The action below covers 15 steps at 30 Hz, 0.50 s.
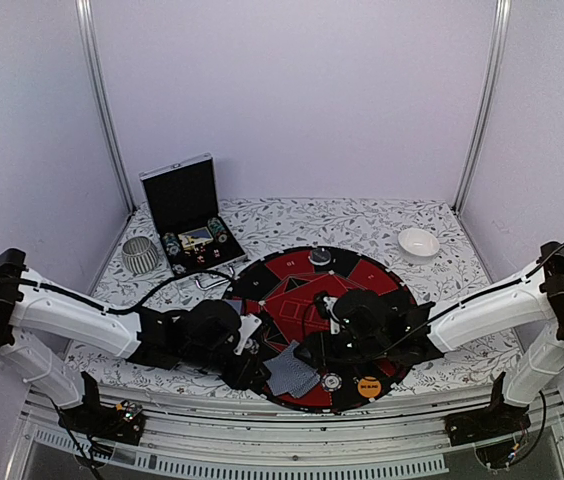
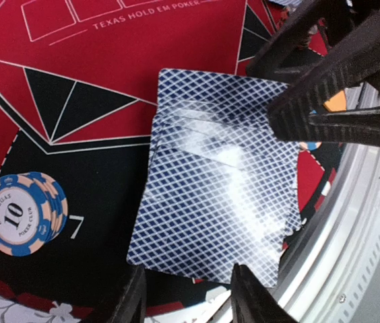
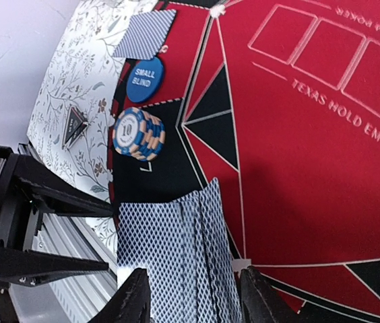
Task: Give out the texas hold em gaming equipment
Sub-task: Place the poker card in the face-down deck piles.
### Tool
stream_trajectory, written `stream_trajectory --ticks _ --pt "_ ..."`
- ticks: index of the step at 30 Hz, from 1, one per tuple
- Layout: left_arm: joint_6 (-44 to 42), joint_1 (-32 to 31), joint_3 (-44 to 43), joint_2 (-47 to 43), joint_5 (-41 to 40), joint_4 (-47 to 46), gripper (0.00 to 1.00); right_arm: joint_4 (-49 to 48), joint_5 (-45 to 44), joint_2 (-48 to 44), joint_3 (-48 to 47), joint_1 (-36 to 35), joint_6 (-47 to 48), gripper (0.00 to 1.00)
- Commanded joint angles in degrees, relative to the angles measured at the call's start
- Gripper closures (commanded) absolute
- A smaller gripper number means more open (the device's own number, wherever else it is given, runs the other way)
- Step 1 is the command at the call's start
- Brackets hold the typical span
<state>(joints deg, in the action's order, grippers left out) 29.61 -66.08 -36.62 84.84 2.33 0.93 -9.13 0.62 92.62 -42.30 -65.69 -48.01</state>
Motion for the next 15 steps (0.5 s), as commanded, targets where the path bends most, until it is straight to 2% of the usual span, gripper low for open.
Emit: stream_trajectory --ticks 1,8,10,12,15 --pt "-0.78 0.70 -1.50 -3.68 2.84 -0.59 0.54 10.09 -3.76 -2.47 -3.87 -0.18 3.98 0.46" --pt "-1.49 0.72 -1.09 -7.34 2.81 3.40 0.50 17.91 -3.62 -4.33 -7.17 1.43 7.58 0.34" --pt "-1.23 0.78 -0.71 -7.57 2.00 6.03 0.57 19.79 -3.77 -5.17 -7.43 2.38 8.67 0.34" --pt "-0.55 0.72 -0.10 -7.76 0.92 8.76 0.71 20.99 -3.06 -5.89 -7.78 4.40 10.16 0.45" --pt "0.98 0.55 1.50 -7.79 0.12 9.96 0.89 23.43 -4.55 -5.08 -9.96 6.54 12.04 0.77"
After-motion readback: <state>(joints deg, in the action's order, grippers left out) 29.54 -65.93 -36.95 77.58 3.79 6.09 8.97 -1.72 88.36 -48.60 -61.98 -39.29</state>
